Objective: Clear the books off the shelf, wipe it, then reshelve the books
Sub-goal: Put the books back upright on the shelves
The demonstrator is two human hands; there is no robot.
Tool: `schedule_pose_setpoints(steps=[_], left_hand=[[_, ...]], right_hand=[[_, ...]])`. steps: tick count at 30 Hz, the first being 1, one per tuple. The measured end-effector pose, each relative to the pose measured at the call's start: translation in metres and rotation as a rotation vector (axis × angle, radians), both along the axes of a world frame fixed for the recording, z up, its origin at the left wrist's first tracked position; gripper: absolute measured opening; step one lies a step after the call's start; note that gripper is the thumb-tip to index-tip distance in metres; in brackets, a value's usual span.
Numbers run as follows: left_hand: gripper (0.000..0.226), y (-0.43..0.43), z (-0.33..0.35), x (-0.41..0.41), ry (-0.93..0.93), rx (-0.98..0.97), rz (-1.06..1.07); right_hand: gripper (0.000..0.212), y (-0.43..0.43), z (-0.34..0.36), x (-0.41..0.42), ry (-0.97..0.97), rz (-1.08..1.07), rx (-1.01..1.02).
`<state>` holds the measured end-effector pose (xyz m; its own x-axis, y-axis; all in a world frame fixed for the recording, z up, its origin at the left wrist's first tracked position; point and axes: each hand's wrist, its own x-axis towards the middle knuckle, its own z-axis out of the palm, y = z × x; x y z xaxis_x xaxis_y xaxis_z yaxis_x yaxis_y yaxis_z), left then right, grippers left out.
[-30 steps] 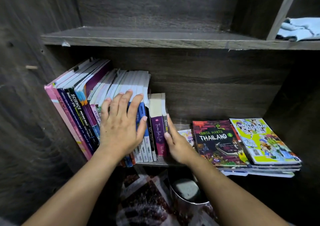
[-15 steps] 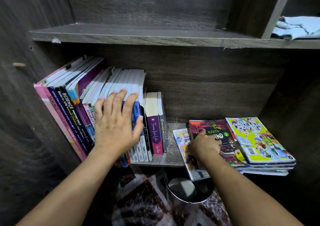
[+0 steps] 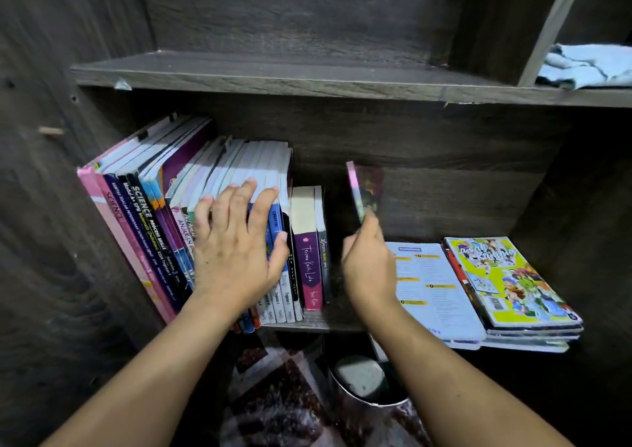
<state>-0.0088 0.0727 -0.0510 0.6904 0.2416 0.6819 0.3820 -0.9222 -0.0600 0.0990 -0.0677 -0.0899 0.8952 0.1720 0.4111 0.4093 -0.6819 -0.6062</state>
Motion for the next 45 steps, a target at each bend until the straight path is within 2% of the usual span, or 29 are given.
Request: schedule_pose_setpoints(steps=[2,3,5,9,11,14,15,16,19,24,27,29,32,34,36,38,39,41,45], left_hand=[[0.058,0.0,0.0,-0.001,0.001,0.003,-0.003],[0.058,0.0,0.0,-0.001,0.001,0.004,-0.003],[0.058,0.001,0.0,0.0,0.001,0.006,-0.002],[0.058,0.001,-0.002,0.0,-0.008,0.0,-0.011],[0.058,0.001,-0.002,0.001,-0.009,0.002,-0.012],[0.059,0.001,-0.002,0.002,-0.007,0.001,-0.01],[0.06,0.0,-0.002,0.002,-0.006,0.002,-0.008],[0.06,0.0,-0.002,0.002,-0.005,0.002,-0.006],[0.06,-0.001,-0.001,0.002,-0.006,-0.01,-0.004],[0.061,-0.003,-0.001,0.003,-0.003,-0.019,0.003],[0.061,-0.005,-0.001,0.004,-0.017,-0.025,0.007],[0.062,-0.005,-0.001,0.005,-0.026,-0.035,0.007],[0.062,-0.006,-0.002,0.006,-0.042,-0.049,-0.002],[0.062,-0.006,-0.002,0.007,-0.056,-0.044,-0.01],[0.062,-0.005,-0.002,0.007,-0.071,-0.032,-0.019],[0.061,-0.003,-0.002,0.007,-0.079,-0.022,-0.03],[0.061,-0.003,-0.002,0.006,-0.08,-0.015,-0.034],[0.061,-0.002,-0.002,0.006,-0.084,-0.004,-0.046],[0.062,-0.001,-0.004,0.005,-0.093,-0.005,-0.057]], right_hand=[[0.044,0.001,-0.012,-0.004,-0.021,0.132,0.254],[0.045,0.001,-0.02,-0.005,-0.037,0.198,0.309],[0.043,0.0,-0.039,-0.006,0.013,0.326,0.305],[0.048,-0.008,-0.066,-0.001,0.254,0.492,0.13],[0.061,-0.02,-0.065,0.011,0.246,0.507,-0.062],[0.053,-0.04,-0.053,0.027,0.052,0.316,-0.672],[0.051,-0.047,-0.049,0.028,0.065,0.239,-0.811],[0.053,-0.054,-0.047,0.029,0.107,0.177,-0.902],[0.071,-0.075,-0.056,0.024,0.26,0.128,-1.001],[0.081,-0.091,-0.08,0.013,0.332,0.156,-0.904],[0.105,-0.091,-0.085,0.008,0.321,0.153,-0.939],[0.111,-0.09,-0.087,0.007,0.31,0.135,-0.945],[0.107,-0.08,-0.087,0.001,0.346,0.11,-0.935],[0.093,-0.069,-0.085,-0.006,0.349,0.084,-0.925],[0.072,-0.06,-0.079,-0.012,0.289,0.072,-0.901],[0.065,-0.056,-0.076,-0.01,0.159,0.032,-0.859],[0.066,-0.057,-0.074,-0.006,0.044,0.012,-0.818],[0.07,-0.068,-0.077,0.002,-0.062,0.036,-0.81],[0.091,-0.104,-0.099,0.006,-0.269,0.237,-0.721]])
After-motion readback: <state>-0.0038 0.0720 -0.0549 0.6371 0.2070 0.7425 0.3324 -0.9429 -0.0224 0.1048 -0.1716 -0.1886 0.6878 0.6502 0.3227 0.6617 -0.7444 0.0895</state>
